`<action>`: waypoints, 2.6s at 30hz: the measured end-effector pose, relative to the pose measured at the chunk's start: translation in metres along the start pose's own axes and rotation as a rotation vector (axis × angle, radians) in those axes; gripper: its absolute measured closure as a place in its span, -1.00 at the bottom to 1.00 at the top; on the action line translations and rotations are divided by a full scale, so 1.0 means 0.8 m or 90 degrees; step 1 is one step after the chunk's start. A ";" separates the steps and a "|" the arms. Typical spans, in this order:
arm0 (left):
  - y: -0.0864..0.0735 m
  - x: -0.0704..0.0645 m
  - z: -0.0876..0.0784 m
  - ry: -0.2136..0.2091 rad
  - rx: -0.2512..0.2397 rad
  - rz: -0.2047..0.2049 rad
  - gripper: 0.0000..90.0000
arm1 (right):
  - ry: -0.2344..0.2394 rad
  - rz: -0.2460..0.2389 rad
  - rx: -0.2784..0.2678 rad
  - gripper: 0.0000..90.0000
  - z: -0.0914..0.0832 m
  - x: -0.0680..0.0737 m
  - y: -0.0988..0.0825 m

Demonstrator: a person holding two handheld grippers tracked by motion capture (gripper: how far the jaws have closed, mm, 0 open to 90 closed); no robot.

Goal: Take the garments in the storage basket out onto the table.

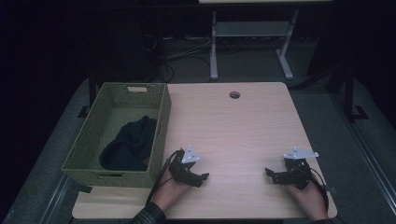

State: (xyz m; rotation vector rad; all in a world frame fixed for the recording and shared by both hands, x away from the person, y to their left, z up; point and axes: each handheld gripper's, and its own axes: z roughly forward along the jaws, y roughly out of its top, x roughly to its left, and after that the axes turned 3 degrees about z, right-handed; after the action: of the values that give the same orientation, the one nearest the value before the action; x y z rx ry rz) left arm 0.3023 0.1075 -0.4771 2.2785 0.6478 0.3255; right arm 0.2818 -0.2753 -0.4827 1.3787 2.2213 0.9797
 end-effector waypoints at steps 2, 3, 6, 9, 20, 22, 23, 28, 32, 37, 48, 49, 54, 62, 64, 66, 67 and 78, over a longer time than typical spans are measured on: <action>0.000 0.000 0.000 0.000 0.000 0.000 -0.71 | 0.000 0.000 0.000 -0.84 0.000 0.000 0.000; 0.000 0.000 0.000 0.000 0.001 0.000 -0.71 | 0.000 0.000 0.000 -0.84 0.000 0.000 0.000; 0.000 0.000 0.000 0.001 0.001 0.000 -0.71 | 0.000 0.000 0.000 -0.84 0.000 0.000 0.000; 0.000 0.000 0.000 0.001 0.001 0.000 -0.71 | 0.000 -0.001 0.000 -0.84 0.000 0.000 0.000; 0.003 0.001 0.002 -0.001 0.003 -0.003 -0.70 | -0.002 0.004 0.000 -0.84 -0.001 0.001 -0.001; 0.004 0.000 0.002 -0.002 0.005 -0.003 -0.70 | -0.001 0.002 0.000 -0.84 -0.002 0.001 -0.002; 0.004 0.000 0.002 -0.002 0.005 -0.003 -0.70 | -0.001 0.002 -0.001 -0.84 -0.002 0.001 -0.002; 0.009 0.001 -0.001 -0.010 0.014 -0.006 -0.69 | 0.000 0.002 0.000 -0.84 -0.003 0.002 -0.003; 0.011 0.002 -0.004 -0.013 0.021 -0.006 -0.69 | 0.001 0.002 0.001 -0.84 -0.003 0.001 -0.003; 0.018 0.004 -0.010 -0.017 0.022 -0.003 -0.69 | 0.001 0.002 0.001 -0.84 -0.003 0.001 -0.003; 0.028 0.008 -0.016 -0.025 0.026 -0.012 -0.69 | 0.001 0.002 0.001 -0.84 -0.003 0.001 -0.003; 0.028 0.008 -0.016 -0.025 0.026 -0.012 -0.69 | 0.001 0.002 0.001 -0.84 -0.003 0.001 -0.003; 0.034 0.014 -0.024 -0.036 0.014 -0.026 -0.69 | 0.001 0.002 0.001 -0.84 -0.003 0.001 -0.003; 0.043 0.017 -0.029 -0.036 0.019 -0.018 -0.69 | 0.001 0.002 0.001 -0.84 -0.003 0.001 -0.003; 0.045 0.017 -0.030 -0.036 0.019 -0.019 -0.69 | 0.001 0.002 0.001 -0.84 -0.003 0.002 -0.003; 0.047 0.018 -0.031 -0.036 0.017 -0.019 -0.69 | 0.001 0.002 0.001 -0.84 -0.003 0.001 -0.003; 0.048 0.018 -0.032 -0.034 0.018 -0.018 -0.69 | 0.001 0.002 0.001 -0.84 -0.003 0.001 -0.003; 0.062 0.024 -0.043 -0.039 0.012 -0.013 -0.69 | 0.001 0.002 0.001 -0.84 -0.003 0.002 -0.003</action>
State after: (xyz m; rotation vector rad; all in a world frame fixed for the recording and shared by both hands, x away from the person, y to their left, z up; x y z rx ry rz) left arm 0.3215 0.1081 -0.4167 2.2888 0.6454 0.2398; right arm 0.2783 -0.2759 -0.4826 1.3825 2.2217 0.9811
